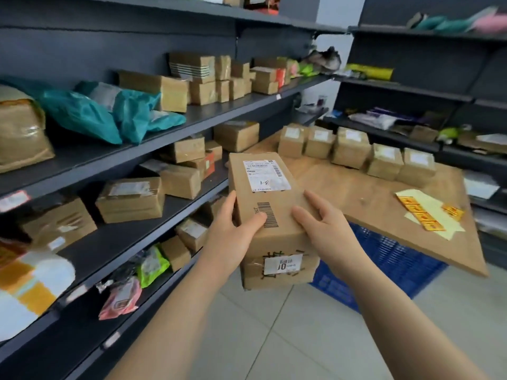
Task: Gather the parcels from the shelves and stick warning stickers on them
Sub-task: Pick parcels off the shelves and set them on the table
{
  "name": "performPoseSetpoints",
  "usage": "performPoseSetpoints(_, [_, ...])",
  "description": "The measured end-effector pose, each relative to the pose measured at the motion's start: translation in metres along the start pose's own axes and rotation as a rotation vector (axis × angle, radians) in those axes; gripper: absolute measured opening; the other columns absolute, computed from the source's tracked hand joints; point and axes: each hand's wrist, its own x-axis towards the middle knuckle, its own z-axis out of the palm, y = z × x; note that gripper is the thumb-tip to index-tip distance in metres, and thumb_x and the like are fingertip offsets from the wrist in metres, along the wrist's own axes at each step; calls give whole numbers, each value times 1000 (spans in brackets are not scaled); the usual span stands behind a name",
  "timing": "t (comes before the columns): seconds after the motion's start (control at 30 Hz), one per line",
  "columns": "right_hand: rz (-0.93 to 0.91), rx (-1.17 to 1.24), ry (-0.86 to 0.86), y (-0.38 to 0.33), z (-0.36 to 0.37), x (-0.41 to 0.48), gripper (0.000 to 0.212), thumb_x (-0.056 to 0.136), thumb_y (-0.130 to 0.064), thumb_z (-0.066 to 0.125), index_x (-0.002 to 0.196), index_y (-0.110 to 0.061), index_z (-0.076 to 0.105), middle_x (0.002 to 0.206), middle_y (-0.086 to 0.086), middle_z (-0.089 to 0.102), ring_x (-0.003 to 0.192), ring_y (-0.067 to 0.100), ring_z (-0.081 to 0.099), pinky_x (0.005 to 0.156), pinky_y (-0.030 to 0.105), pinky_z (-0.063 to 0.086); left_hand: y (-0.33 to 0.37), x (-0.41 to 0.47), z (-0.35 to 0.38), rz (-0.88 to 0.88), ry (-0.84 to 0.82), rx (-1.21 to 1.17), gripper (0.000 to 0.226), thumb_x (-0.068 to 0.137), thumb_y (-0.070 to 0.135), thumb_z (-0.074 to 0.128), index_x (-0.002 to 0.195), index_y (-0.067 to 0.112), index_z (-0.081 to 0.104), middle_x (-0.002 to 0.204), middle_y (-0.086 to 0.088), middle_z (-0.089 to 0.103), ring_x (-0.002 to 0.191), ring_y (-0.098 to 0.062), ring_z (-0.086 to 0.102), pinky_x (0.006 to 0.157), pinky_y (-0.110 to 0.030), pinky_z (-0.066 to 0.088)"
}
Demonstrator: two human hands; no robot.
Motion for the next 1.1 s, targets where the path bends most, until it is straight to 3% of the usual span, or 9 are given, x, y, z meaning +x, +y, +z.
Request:
performPoseSetpoints(0.1, [37,-4,82,6,-13,37,57,94,-38,53,146,-28,34,132,-14,48,110,6,50,91,31,48,6,52,15,16,-112,0,41,85,39,66,112,61,45,119,18,60,107,-5,60,83,-29,52])
performPoseSetpoints(0.17, [69,-18,136,9,-20,60,58,94,-39,53,147,-27,32,137,-12,46,113,8,50,95,35,48,8,84,26,15,-176,26,47,78,49,66,118,60,46,126,14,56,110,-7,58,89,-35,52])
performPoseSetpoints(0.27, [98,-17,200,17,-33,91,55,95,-36,53,146,-26,34,123,-16,47,97,0,50,77,21,47,8,130,46,20,-267,66,60,66,61,63,123,60,45,133,8,50,113,-13,57,93,-41,51])
performPoseSetpoints(0.4, [160,-11,251,36,-49,133,54,96,-35,51,146,-26,33,114,-16,45,89,-4,50,63,14,43,0,187,78,24,-363,90,55,66,64,61,119,63,46,134,7,49,117,-15,54,98,-44,46])
performPoseSetpoints(0.57, [206,-34,299,70,-73,193,60,95,-36,53,149,-21,30,141,-6,44,107,4,44,77,18,38,-8,256,119,16,-429,117,49,72,56,63,120,57,50,127,9,57,114,-12,56,96,-42,49])
performPoseSetpoints(0.7, [232,-44,295,103,-95,250,62,95,-38,53,149,-21,29,145,-4,42,112,6,43,83,20,39,-15,312,157,31,-451,131,33,89,34,62,118,47,54,112,18,66,103,-3,62,92,-35,52])
performPoseSetpoints(0.83, [246,-88,264,133,-117,307,62,96,-38,52,150,-21,26,142,-4,44,103,2,42,62,9,37,-26,369,198,-9,-454,168,38,89,37,62,123,49,49,113,21,65,106,-4,60,94,-36,51])
performPoseSetpoints(0.97, [253,-120,223,165,-129,360,62,97,-38,49,150,-21,23,142,-3,45,103,2,41,77,13,39,-44,422,231,-85,-447,197,56,88,42,60,139,45,37,121,19,61,109,-8,60,92,-41,53])
performPoseSetpoints(1.1, [286,-145,183,191,-131,404,62,98,-36,48,150,-17,21,142,-1,46,100,1,42,61,7,37,-58,466,252,-125,-444,245,55,93,34,57,143,39,34,119,21,59,105,-2,57,93,-31,47])
